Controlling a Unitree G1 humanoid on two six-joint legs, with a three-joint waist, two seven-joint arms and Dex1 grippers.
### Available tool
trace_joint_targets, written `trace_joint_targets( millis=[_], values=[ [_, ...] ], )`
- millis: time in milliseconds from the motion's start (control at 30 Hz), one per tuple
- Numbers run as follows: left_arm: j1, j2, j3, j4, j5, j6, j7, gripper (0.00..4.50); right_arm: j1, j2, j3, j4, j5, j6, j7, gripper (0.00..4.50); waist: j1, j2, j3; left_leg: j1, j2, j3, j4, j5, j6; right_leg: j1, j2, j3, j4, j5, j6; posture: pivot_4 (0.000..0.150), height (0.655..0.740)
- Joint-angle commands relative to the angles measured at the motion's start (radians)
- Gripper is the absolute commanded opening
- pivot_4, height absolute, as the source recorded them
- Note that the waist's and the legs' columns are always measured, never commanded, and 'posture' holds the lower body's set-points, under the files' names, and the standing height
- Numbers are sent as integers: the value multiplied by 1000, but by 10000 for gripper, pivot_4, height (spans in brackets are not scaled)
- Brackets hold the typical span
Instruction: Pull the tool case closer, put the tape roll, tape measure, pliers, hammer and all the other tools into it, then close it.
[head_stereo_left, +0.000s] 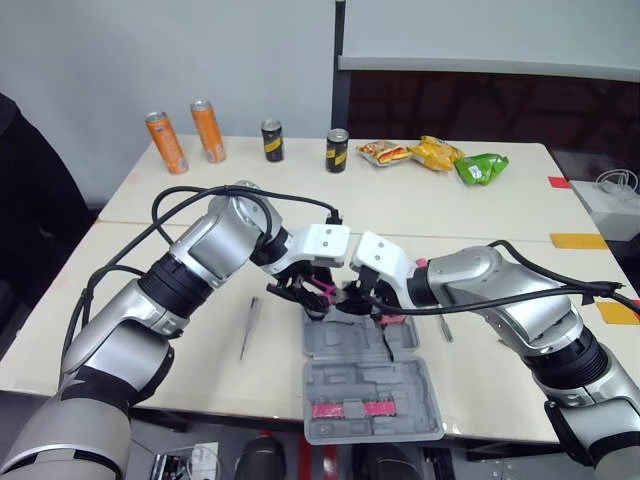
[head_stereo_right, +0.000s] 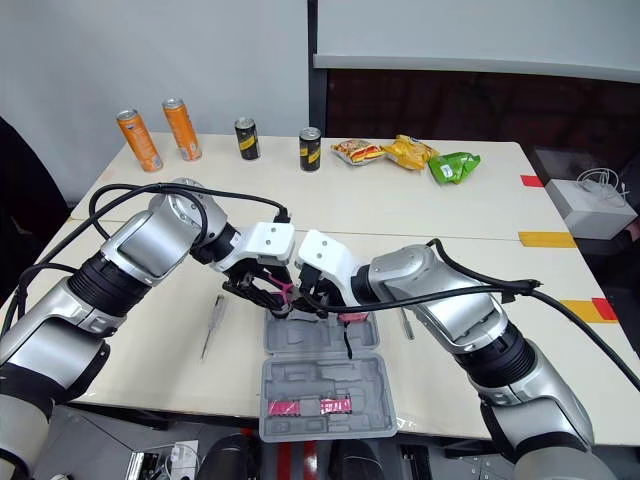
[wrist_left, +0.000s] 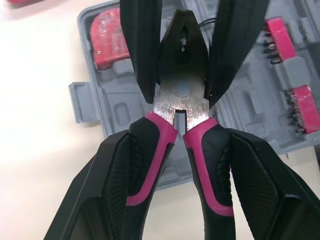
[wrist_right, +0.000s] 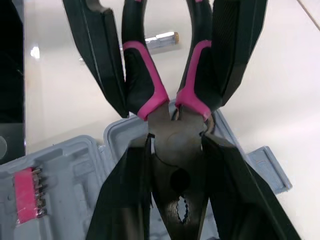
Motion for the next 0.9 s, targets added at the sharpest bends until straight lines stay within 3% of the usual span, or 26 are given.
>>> trace_joint_targets(
  millis=[33,300,367,467,733,900],
  values=[
    [-20,1,50,-37,-12,17,-4,24177,20,-13,-34,-36,-3,-4,-3,9518,0,0,0,0,0,0,0,0,0,0,0,0,0,0,0,1500,7400],
    [32,-23,109,-84,-60,19,39,24177,54,-46,-52,-54,-11,-22,12,9517,0,0,0,0,0,0,0,0,0,0,0,0,1,0,0,1500,7400],
    [59,-37,155,-112,-82,43,82,34416,68,-64,-59,-59,-13,-38,20,9517,0,0,0,0,0,0,0,0,0,0,0,0,1,0,0,1500,7400],
    [118,-40,229,-182,-133,81,127,44300,92,-101,-71,-68,-13,-67,40,9516,2,-1,0,-1,0,-1,1,0,0,0,0,0,1,0,0,1500,7400],
    [445,-10,546,-489,-386,251,267,45000,166,-237,-101,-63,-39,-238,174,9516,-7,0,0,1,1,-1,1,0,0,0,0,0,2,0,0,1500,7400],
    [750,-26,769,-600,-528,73,264,45000,213,-324,-102,-13,-101,-411,282,9516,-7,0,0,1,1,0,2,-1,1,0,0,0,1,0,0,1500,7400]
  ],
)
